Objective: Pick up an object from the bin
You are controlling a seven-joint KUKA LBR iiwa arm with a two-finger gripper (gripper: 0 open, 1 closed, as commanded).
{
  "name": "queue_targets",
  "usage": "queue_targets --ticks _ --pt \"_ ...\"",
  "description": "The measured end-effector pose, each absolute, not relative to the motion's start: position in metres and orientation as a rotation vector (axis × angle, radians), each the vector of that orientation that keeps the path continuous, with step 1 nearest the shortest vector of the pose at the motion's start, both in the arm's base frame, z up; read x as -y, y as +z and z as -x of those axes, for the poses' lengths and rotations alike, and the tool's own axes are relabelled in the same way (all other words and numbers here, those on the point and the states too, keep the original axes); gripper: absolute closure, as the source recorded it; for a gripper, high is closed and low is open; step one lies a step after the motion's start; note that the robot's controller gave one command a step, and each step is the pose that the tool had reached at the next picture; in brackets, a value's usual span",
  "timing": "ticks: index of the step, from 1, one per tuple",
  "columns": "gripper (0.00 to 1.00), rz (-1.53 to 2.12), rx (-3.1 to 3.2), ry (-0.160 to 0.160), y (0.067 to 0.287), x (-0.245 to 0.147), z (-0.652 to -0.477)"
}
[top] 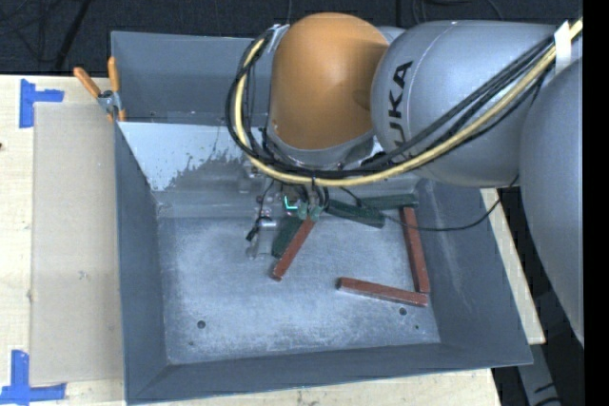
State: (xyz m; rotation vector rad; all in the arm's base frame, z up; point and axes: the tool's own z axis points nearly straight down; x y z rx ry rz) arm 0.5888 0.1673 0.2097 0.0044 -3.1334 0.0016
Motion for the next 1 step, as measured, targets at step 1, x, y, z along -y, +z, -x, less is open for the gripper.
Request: queue_targets --ticks 1 --pt "0.0 0.053 3.135 0.007 0.1413 -0.0845 -0.6128"
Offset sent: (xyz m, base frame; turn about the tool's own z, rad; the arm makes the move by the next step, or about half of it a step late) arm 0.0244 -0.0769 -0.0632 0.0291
